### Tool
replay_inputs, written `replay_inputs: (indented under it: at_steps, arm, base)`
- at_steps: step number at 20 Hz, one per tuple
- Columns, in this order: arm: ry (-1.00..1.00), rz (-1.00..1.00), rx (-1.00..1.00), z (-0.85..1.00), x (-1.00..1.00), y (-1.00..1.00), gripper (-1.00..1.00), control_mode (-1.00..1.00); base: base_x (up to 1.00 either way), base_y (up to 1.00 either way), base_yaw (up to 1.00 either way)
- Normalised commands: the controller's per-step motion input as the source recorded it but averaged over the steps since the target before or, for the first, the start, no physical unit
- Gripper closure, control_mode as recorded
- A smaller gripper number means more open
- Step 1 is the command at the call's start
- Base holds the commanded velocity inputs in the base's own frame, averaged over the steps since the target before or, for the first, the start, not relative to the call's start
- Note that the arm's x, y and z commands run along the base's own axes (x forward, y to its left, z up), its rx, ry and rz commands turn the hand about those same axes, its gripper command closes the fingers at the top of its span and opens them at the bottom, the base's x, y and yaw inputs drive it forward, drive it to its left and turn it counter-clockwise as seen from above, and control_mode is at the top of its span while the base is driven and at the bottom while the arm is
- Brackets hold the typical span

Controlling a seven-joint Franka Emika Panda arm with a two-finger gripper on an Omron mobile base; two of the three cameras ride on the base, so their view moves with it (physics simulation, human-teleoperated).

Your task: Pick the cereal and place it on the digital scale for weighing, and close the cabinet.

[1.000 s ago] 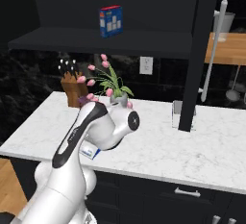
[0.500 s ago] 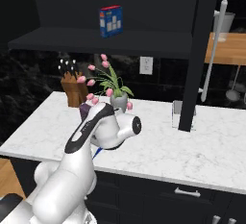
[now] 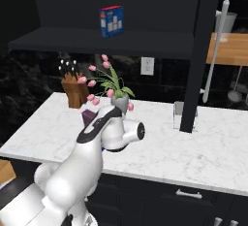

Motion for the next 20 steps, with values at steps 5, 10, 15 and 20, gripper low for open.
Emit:
replay_inputs:
  at_steps: [5, 10, 15, 20]
  arm:
    - [0.00, 0.03, 0.00, -0.34, 0.17, 0.00, 1.00, -1.00]
    - [-0.01, 0.02, 0.00, -0.17, 0.15, 0.00, 1.00, -1.00]
    - [-0.05, 0.01, 0.00, -0.09, 0.10, 0.00, 1.00, -1.00]
    - [-0.04, 0.00, 0.00, 0.00, -0.03, 0.00, 1.00, -1.00]
  base:
    - [0.00, 0.00, 0.00]
    - [0.00, 0.00, 0.00]
    - [0.00, 0.00, 0.00]
    - [0.00, 0.00, 0.00]
